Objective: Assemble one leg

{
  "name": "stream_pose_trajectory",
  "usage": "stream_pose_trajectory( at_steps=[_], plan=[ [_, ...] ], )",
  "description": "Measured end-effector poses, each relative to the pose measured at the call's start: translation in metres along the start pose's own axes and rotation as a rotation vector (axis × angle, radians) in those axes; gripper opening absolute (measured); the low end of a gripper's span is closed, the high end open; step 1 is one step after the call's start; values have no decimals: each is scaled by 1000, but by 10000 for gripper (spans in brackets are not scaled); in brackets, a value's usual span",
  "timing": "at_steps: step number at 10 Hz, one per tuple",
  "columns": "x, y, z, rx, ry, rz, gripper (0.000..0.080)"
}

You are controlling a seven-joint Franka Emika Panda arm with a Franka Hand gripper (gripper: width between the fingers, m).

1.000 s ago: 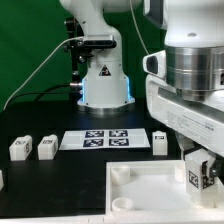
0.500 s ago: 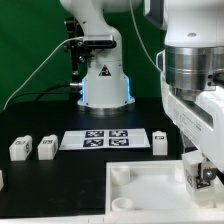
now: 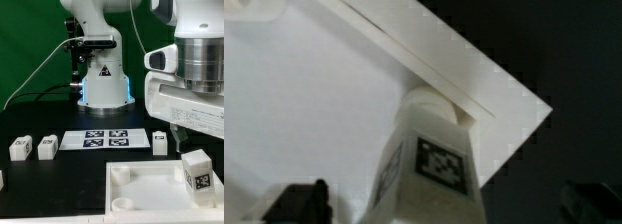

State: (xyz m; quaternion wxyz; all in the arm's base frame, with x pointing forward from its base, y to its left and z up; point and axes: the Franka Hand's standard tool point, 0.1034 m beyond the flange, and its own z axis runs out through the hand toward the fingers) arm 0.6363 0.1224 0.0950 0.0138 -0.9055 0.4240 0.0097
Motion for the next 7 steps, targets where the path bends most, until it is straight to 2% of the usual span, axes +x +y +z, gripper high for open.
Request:
stream_pose_trajectory(
  at_steps=[3, 7],
  plan=[
    [2, 2, 2, -5, 0, -293, 649],
    [7, 7, 6, -33, 10, -707, 649]
  ],
)
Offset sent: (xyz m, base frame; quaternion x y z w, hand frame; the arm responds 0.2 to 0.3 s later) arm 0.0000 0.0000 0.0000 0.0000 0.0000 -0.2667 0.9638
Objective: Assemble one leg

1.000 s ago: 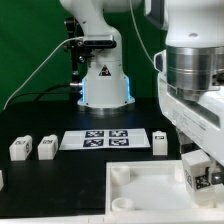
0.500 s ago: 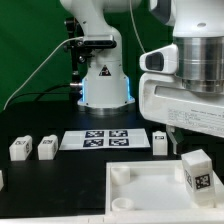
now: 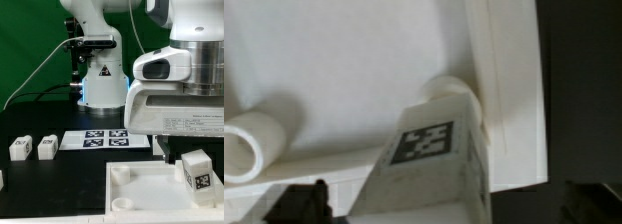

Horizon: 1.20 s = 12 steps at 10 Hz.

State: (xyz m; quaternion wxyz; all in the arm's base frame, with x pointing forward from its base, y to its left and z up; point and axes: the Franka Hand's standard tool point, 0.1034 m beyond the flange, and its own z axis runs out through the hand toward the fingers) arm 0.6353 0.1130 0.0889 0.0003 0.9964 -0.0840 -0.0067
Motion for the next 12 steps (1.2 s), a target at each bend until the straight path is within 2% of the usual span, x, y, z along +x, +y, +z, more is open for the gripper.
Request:
stream_pose_trajectory(
  at_steps=[2, 3, 4, 5, 6, 9, 12],
  plan=[
    [1, 2, 0, 0, 0, 37, 649],
    [1, 2, 0, -1, 0, 38, 537],
    [1, 2, 0, 1, 0, 136, 537],
    [0, 1, 0, 3, -1, 240, 397],
    [0, 0, 0, 6, -2, 331, 294],
    [0, -1, 1, 9, -5, 640, 295],
    [-7, -18, 6, 11, 9, 1104, 295]
  ],
)
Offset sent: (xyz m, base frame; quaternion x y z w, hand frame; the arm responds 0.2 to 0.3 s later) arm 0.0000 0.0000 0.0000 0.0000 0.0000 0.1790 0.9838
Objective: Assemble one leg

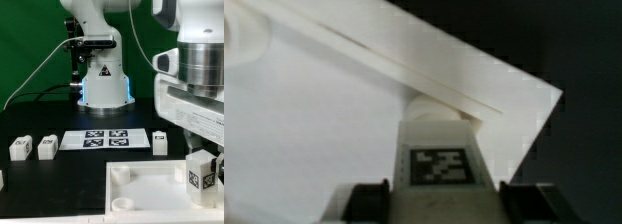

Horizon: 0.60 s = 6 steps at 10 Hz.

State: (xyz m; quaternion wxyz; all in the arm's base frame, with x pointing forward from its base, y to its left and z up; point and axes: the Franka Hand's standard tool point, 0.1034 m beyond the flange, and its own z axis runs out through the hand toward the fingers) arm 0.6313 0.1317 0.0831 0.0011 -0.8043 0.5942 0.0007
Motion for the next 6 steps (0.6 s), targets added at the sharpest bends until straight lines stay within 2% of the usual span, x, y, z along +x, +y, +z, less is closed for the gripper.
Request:
stream_pose_trajectory(
  at_steps=[2, 3, 4, 5, 6],
  plan=[
    [-10, -4, 2, 29, 6, 265, 295],
    [-10, -5, 2, 35, 7, 336, 295],
    [-10, -5, 2, 35, 4, 336, 394],
    [-10, -5, 2, 34, 4, 329, 394],
    [-10, -5, 3, 33, 4, 322, 532]
  ],
)
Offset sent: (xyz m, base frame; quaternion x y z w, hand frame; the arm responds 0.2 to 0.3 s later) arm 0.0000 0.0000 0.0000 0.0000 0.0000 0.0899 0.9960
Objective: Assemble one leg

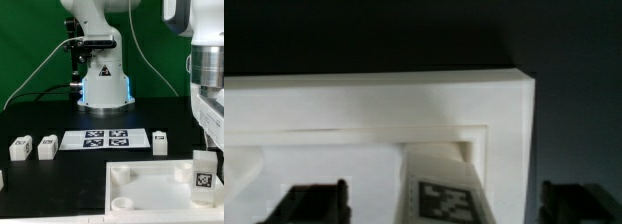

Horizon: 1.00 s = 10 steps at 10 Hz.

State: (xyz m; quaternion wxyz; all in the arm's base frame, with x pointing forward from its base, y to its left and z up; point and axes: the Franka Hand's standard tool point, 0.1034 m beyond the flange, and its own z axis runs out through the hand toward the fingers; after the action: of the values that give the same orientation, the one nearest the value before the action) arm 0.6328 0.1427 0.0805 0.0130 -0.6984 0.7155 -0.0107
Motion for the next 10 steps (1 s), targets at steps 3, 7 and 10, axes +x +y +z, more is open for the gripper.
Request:
stream_pose_trajectory(
  at_steps=[3, 7, 10],
  plan=[
    [2, 2, 0, -11, 3, -237, 642],
    [6, 0, -3, -9, 23, -786, 649],
    [12, -1, -4, -28, 34, -1125, 649]
  ],
)
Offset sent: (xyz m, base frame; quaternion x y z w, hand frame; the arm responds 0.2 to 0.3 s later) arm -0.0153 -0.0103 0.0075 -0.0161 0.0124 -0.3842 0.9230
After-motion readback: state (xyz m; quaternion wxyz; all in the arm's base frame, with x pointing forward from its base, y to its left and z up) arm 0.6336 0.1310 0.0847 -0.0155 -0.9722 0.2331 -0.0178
